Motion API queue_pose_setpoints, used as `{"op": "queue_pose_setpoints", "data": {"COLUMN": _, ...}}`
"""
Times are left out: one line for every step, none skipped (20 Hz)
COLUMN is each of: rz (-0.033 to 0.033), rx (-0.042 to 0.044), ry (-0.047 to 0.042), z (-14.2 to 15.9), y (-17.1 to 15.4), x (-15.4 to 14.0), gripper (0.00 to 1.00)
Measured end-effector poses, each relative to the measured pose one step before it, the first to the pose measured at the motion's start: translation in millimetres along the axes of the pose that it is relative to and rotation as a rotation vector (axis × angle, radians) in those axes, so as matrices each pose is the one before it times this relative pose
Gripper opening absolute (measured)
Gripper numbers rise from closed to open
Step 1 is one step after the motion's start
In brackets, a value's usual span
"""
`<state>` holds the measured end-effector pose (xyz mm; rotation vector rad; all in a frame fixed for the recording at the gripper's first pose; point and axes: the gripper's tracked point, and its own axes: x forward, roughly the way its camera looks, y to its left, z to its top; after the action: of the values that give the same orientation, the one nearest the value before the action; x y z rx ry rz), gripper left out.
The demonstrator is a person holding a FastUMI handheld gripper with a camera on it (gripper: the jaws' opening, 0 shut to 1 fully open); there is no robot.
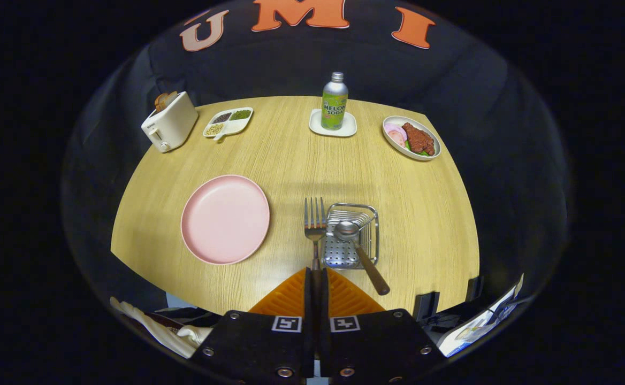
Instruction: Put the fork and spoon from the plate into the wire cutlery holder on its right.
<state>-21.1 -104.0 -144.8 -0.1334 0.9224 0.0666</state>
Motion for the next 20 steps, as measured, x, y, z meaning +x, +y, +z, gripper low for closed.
{"op": "queue_pose_setpoints", "data": {"rz": -0.00615, "rx": -0.00892, "ry": 0.01731, "z": 0.23, "y": -7.09, "x": -2.23, "gripper": 0.05}}
{"op": "queue_pose_setpoints", "data": {"rz": 0.00079, "rx": -0.00571, "ry": 0.01395, "z": 1.13, "y": -4.2, "x": -1.23, "gripper": 0.05}}
{"op": "queue_pose_setpoints", "data": {"rz": -0.00342, "rx": -0.00408, "ry": 0.01023, "z": 2.31, "y": -5.22, "x": -1.58, "gripper": 0.05}}
{"op": "queue_pose_setpoints", "data": {"rz": -0.00152, "rx": -0.00488, "ry": 0.01465, "z": 0.81, "y": -5.82, "x": -0.51, "gripper": 0.05}}
{"op": "queue_pose_setpoints", "data": {"rz": -0.00002, "rx": -0.00253, "ry": 0.0126, "z": 2.01, "y": -3.8, "x": -0.08, "gripper": 0.05}}
{"op": "queue_pose_setpoints", "data": {"rz": 0.00353, "rx": -0.00175, "ry": 0.01831, "z": -0.78, "y": -2.61, "x": 0.73, "gripper": 0.05}}
{"op": "queue_pose_setpoints", "data": {"rz": 0.00943, "rx": -0.00486, "ry": 0.02357, "z": -1.39, "y": -0.87, "x": 0.64, "gripper": 0.05}}
{"op": "queue_pose_setpoints", "data": {"rz": 0.00757, "rx": -0.00651, "ry": 0.02646, "z": -2.77, "y": -0.84, "x": 1.33, "gripper": 0.05}}
{"op": "queue_pose_setpoints", "data": {"rz": 0.00376, "rx": -0.01098, "ry": 0.03009, "z": -2.85, "y": -1.63, "x": 1.83, "gripper": 0.05}}
{"op": "queue_pose_setpoints", "data": {"rz": -0.0047, "rx": -0.01717, "ry": 0.03127, "z": -3.47, "y": -3.6, "x": 3.59, "gripper": 0.05}}
{"op": "queue_pose_setpoints", "data": {"rz": -0.00696, "rx": -0.01339, "ry": 0.02928, "z": -1.36, "y": -2.93, "x": 2.31, "gripper": 0.05}}
{"op": "queue_pose_setpoints", "data": {"rz": -0.00476, "rx": -0.01232, "ry": 0.02079, "z": -0.79, "y": -2.67, "x": 2.23, "gripper": 0.05}}
{"op": "queue_pose_setpoints", "data": {"rz": -0.0049, "rx": -0.01202, "ry": 0.01466, "z": 1.74, "y": -2.18, "x": 2.38, "gripper": 0.05}}
{"op": "queue_pose_setpoints", "data": {"rz": -0.00428, "rx": -0.01429, "ry": 0.01521, "z": 1.15, "y": -1.42, "x": 2.58, "gripper": 0.05}}
{"op": "queue_pose_setpoints", "data": {"rz": -0.00514, "rx": -0.01363, "ry": 0.0189, "z": 0.52, "y": -1.34, "x": 2.8, "gripper": 0.05}}
{"op": "queue_pose_setpoints", "data": {"rz": -0.00414, "rx": -0.00951, "ry": 0.01806, "z": 0.25, "y": -1.83, "x": 3.66, "gripper": 0.05}}
{"op": "queue_pose_setpoints", "data": {"rz": 0.00007, "rx": -0.00831, "ry": 0.01416, "z": 1.76, "y": 0.28, "x": 2.33, "gripper": 0.05}}
{"op": "queue_pose_setpoints", "data": {"rz": -0.00212, "rx": -0.007, "ry": 0.00783, "z": 3.78, "y": 0.54, "x": 3.17, "gripper": 0.05}}
{"op": "queue_pose_setpoints", "data": {"rz": 0.00225, "rx": -0.00857, "ry": 0.01013, "z": 2.88, "y": 1.65, "x": 2.41, "gripper": 0.05}}
{"op": "queue_pose_setpoints", "data": {"rz": 0.00568, "rx": -0.01345, "ry": 0.0137, "z": -0.2, "y": 1.93, "x": 2.35, "gripper": 0.05}}
